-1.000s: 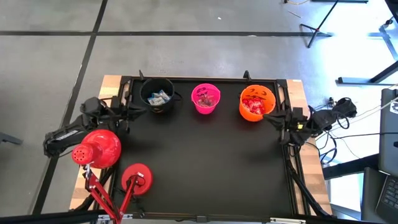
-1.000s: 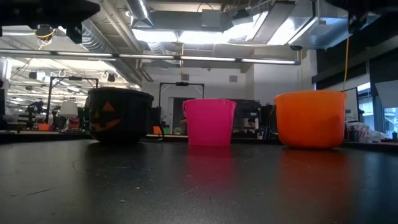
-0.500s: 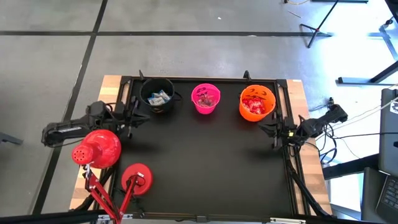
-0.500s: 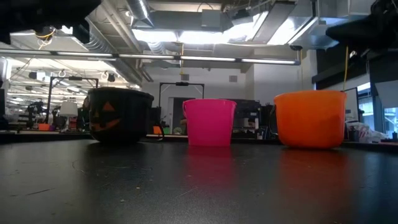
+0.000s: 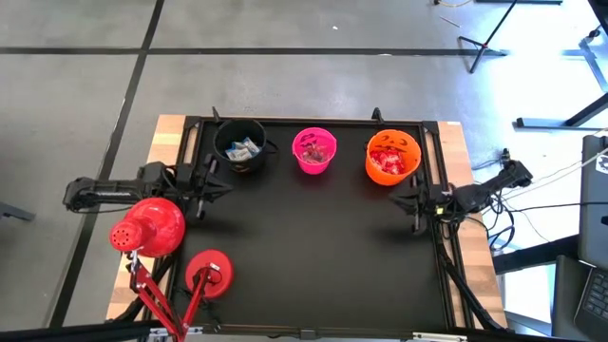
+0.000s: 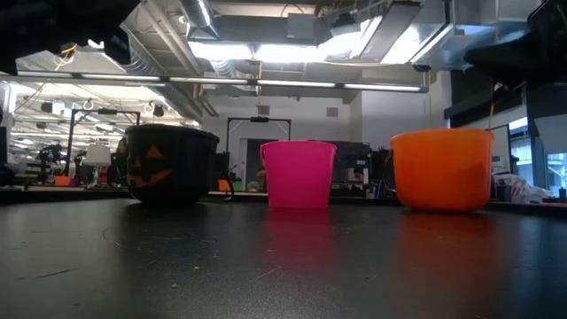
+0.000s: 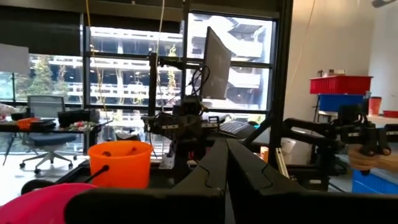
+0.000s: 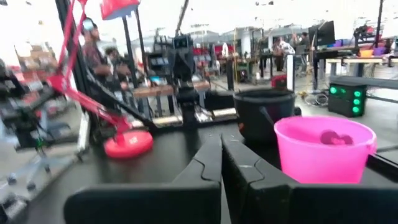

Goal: Organize candy in baskets
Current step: Return to Home Position

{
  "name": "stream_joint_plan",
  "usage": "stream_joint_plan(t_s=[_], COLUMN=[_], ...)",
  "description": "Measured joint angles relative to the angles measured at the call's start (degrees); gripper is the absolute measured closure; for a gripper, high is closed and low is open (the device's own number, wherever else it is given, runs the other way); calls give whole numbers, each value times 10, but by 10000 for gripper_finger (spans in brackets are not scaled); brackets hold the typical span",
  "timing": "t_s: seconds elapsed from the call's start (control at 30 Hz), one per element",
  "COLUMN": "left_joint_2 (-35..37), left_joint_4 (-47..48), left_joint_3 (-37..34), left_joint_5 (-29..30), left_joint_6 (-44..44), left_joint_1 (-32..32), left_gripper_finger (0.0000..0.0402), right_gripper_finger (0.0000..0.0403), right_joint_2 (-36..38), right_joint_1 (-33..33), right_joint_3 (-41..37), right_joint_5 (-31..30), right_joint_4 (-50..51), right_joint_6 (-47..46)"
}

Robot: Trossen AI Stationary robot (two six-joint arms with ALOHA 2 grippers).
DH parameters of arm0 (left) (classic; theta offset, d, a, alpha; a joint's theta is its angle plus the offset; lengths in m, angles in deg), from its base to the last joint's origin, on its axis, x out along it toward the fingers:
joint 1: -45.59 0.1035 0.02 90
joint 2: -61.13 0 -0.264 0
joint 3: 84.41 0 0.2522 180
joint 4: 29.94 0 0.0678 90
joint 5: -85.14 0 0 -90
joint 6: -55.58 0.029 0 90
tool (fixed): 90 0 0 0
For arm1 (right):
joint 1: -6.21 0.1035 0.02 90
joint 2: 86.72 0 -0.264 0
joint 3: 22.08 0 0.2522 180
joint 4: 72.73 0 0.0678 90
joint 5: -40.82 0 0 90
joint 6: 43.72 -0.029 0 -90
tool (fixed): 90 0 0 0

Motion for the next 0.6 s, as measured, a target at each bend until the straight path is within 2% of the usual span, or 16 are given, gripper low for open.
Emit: stream_joint_plan(t_s=[0.1, 0.33, 0.47, 0.6], left_joint_2=[-3, -33, -32, -31], left_joint_4=[0, 18, 87, 167], left_joint_3=[1, 9, 65, 138], left_joint_5=[-10, -25, -25, -37], left_joint_6=[-11, -2, 23, 54], left_joint_1=[-3, -2, -1, -1], left_gripper_finger=[401, 401, 401, 401], right_gripper_finger=[402, 403, 403, 403], right_joint_2=[-8, -11, -11, -11], right_joint_1=[-32, -171, -256, -323], right_joint_3=[0, 0, 0, 0], right_joint_5=[34, 200, 279, 326], right_joint_4=[21, 33, 42, 53], right_joint_6=[1, 1, 0, -10])
